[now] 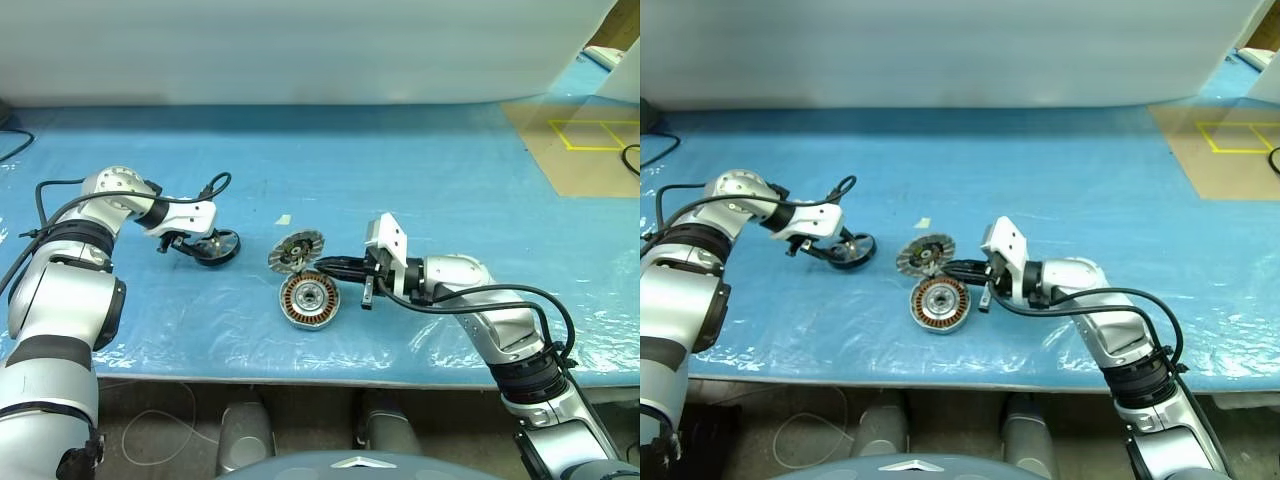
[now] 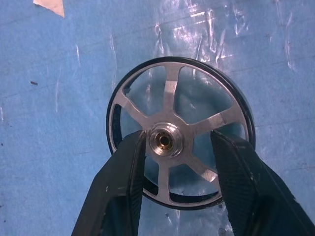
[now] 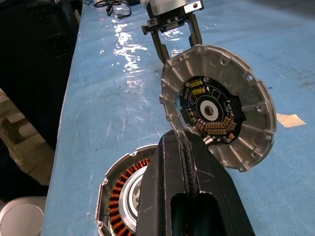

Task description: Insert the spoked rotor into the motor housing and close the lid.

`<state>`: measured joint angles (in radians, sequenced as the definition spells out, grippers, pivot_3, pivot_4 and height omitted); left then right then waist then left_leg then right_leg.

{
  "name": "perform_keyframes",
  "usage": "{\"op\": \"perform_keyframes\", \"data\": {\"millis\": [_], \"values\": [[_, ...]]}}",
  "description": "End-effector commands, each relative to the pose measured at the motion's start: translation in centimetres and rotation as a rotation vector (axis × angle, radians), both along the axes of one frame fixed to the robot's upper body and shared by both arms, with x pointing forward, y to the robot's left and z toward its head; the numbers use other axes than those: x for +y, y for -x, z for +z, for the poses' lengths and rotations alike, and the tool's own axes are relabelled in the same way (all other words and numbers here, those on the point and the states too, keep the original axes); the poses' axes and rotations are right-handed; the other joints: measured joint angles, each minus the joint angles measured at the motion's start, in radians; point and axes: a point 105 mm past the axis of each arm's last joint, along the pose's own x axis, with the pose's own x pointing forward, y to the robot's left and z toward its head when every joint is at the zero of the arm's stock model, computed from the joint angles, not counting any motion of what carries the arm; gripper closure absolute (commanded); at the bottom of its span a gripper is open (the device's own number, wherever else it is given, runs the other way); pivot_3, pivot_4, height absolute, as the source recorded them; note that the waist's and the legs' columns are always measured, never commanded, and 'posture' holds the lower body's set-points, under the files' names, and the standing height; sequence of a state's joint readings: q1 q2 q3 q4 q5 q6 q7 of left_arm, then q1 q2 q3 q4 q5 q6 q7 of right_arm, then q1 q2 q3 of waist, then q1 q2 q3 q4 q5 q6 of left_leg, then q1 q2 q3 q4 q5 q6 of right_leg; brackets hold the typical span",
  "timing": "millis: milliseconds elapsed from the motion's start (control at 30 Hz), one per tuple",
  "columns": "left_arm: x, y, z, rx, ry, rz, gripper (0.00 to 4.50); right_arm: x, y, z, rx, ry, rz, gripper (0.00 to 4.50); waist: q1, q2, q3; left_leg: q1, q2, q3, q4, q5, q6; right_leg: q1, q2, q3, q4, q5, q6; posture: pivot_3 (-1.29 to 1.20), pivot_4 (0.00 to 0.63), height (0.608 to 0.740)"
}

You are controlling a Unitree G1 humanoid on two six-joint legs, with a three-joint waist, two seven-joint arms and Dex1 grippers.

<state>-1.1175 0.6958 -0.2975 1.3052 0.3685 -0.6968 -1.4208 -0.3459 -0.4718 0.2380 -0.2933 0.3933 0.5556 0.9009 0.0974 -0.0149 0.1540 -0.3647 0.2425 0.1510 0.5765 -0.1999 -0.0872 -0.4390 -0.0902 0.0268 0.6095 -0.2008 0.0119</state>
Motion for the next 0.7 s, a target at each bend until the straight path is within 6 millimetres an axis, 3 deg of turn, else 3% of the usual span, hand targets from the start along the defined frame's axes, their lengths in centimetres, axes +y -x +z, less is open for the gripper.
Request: {"op": "perform_keyframes", "data": {"millis": [33, 200, 367, 700], "values": [[0.3, 0.1, -0.2, 0.023, -0.019, 0.016, 2.33, 0.5, 0.6, 1.2, -0.056, -0.017, 0.024, 4.50, 0.000, 0.000, 0.000, 0.000, 0.000, 0.000, 0.000, 0.000, 0.000, 0.000, 0.000, 0.000, 0.000, 0.000, 0.000, 0.00, 0.150, 0.740], [0.2, 0.2, -0.7, 0.045, -0.017, 0.026, 2.33, 0.5, 0.6, 1.2, -0.056, -0.020, 0.020, 4.50, 0.000, 0.000, 0.000, 0.001, 0.000, 0.000, 0.000, 0.000, 0.000, 0.000, 0.000, 0.000, 0.000, 0.000, 0.000, 0.00, 0.150, 0.740], [-0.2, 0.1, -0.8, 0.053, 0.007, 0.038, 3.41, 0.5, 0.6, 1.2, -0.055, -0.022, 0.013, 4.50, 0.000, 0.001, 0.000, 0.001, 0.000, 0.000, 0.000, 0.000, 0.000, 0.001, 0.000, 0.000, 0.000, 0.000, 0.000, 0.00, 0.150, 0.740], [-0.5, -0.3, 0.2, 0.011, 0.056, 0.040, 3.42, 0.5, 0.5, 1.2, -0.057, -0.022, 0.008, 4.50, 0.001, 0.001, 0.000, 0.002, -0.001, 0.000, 0.000, 0.000, 0.000, 0.001, -0.001, 0.000, 0.000, 0.000, 0.000, 0.00, 0.150, 0.740]]}}
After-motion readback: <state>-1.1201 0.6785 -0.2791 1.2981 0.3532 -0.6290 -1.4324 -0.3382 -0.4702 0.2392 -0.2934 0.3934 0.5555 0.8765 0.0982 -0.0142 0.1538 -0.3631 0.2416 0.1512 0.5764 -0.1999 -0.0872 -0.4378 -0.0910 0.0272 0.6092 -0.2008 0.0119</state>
